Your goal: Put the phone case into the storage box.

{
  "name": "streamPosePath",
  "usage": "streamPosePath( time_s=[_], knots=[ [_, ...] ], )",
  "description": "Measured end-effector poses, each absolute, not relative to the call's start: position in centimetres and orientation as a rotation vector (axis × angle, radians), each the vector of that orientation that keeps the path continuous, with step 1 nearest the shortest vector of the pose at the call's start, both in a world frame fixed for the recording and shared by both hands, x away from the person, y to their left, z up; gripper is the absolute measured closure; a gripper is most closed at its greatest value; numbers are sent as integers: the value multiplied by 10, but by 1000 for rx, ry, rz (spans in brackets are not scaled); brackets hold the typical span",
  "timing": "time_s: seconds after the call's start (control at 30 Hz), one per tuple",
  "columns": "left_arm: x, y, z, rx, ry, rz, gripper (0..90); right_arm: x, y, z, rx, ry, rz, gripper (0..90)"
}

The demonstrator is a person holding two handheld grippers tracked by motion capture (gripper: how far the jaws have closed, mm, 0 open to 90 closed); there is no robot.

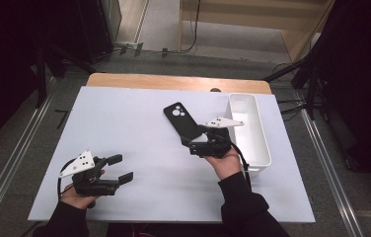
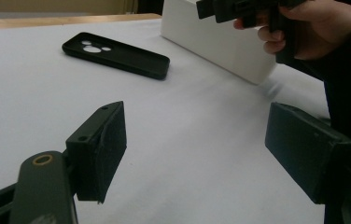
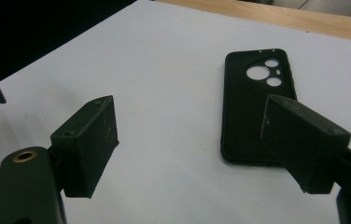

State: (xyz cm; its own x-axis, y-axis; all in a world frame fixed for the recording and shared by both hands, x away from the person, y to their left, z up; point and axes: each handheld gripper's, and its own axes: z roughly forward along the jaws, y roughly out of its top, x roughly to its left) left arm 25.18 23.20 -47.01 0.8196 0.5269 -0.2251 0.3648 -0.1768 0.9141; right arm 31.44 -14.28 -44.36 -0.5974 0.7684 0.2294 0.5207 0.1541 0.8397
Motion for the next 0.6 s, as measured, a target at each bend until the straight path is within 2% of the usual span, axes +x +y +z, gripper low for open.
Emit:
streamPosePath(
  time_s=[0.6],
  knots=[
    [253, 233, -471, 1807, 696, 160, 206, 346, -136, -449, 1241, 2127, 1409, 165]
  ],
)
